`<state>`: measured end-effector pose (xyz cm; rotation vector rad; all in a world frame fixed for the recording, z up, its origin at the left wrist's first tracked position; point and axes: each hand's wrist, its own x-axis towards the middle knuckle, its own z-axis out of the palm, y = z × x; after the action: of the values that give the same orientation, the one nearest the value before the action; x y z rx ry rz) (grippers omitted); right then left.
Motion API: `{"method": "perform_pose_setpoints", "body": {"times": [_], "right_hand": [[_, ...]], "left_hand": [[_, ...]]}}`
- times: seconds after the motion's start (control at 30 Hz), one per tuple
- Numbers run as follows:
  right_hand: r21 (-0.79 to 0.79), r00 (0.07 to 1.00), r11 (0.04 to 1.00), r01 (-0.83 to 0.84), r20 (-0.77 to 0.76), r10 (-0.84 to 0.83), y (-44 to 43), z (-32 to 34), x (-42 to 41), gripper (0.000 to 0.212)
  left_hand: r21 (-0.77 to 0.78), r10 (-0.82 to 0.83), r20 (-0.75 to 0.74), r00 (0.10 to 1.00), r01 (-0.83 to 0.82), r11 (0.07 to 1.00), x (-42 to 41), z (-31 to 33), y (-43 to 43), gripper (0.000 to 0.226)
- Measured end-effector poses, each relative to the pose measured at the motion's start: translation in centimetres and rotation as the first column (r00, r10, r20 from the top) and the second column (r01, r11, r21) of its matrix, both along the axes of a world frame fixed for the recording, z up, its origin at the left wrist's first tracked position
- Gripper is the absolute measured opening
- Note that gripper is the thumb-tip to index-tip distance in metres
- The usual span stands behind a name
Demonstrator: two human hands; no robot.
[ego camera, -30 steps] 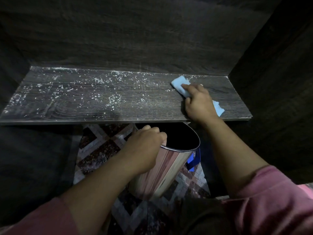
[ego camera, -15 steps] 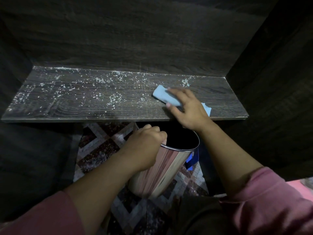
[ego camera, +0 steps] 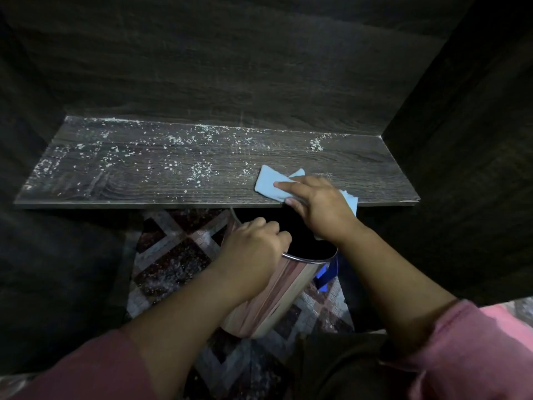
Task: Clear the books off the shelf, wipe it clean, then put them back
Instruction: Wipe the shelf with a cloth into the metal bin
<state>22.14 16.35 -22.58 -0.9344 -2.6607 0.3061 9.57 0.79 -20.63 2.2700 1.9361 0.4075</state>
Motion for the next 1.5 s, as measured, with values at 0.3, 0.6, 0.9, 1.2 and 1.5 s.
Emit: {"method": "perform_pose_setpoints", "body": {"times": [0.3, 0.6, 0.9, 1.2, 1.5], "right_hand": [[-0.241, 0.990, 0.970, 0.015, -0.132, -0.048, -1.0, 3.9, 1.6, 0.045], [0.201, 0.967, 0.949, 0.242, 0.031, -0.253, 9.7, 3.1, -0.3, 0.053], [0.034, 0.946, 0.953, 0.302, 0.117, -0.304, 9.9, 1.7, -1.5, 0.039], [0.005, 0.982, 0.989, 0.149, 0.120, -0.148, 4.8, 2.0, -1.1, 0.052], [-0.034, 0.991, 0.998, 0.056, 0.122, -0.051, -0.2, 1.7, -0.7, 0.051]], "left_hand": [[-0.046, -0.038, -0.039, 0.999, 0.036, 0.998, 0.8, 0.0, -0.8, 0.037], [-0.028, -0.037, -0.035, 0.999, 0.036, 0.999, 1.4, -0.6, -0.2, 0.036], [-0.065, -0.017, -0.031, 0.999, 0.015, 0.998, 1.0, -0.3, 0.0, 0.033], [-0.135, -0.001, -0.004, 1.000, 0.001, 0.991, 0.5, 0.0, 0.1, 0.031], [-0.185, -0.017, -0.057, 0.998, 0.007, 0.983, 0.8, 0.4, 0.0, 0.030]]}}
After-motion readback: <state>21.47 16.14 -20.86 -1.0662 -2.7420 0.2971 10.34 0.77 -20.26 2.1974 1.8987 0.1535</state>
